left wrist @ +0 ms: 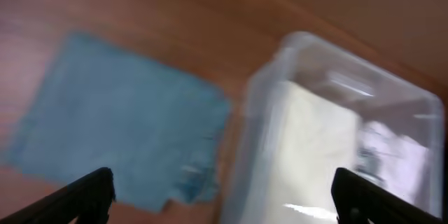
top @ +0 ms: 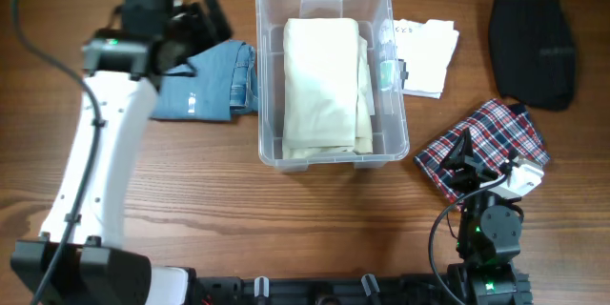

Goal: Pack container
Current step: 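Move the left gripper to the blue denim and grasp its edge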

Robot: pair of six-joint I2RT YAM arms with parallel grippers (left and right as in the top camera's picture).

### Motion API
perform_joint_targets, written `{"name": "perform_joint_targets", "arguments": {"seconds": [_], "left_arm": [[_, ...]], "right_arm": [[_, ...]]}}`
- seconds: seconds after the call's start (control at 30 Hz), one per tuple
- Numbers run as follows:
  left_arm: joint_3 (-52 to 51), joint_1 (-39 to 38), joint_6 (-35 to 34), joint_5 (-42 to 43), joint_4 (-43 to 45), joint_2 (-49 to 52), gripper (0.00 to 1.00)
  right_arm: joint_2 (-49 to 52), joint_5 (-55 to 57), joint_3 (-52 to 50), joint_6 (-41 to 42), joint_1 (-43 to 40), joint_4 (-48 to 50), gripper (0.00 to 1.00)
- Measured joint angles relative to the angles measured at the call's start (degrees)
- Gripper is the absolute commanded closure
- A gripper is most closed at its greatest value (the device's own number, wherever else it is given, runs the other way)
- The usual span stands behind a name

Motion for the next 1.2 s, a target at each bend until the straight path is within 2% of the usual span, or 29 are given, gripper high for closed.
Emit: {"name": "perform_joint_targets", "arguments": {"seconds": [0.3, 0.7, 1.2], "left_arm": [[0.0, 12.9, 11.5, 0.7, -2.3, 4.7, 0.00], [0.0, 16.0, 26.3, 1.3, 1.1, 15.4, 0.00], [0.0, 16.0, 30.0, 1.3, 7.1, 24.3, 0.00]], "right_arm": [[0.0, 0.0, 0.0, 0.0, 0.0, 0.0, 0.00], [0.0, 0.0, 0.0, 0.0, 0.0, 0.0, 0.00], [0.0, 0.0, 0.0, 0.0, 0.0, 0.0, 0.00]]}}
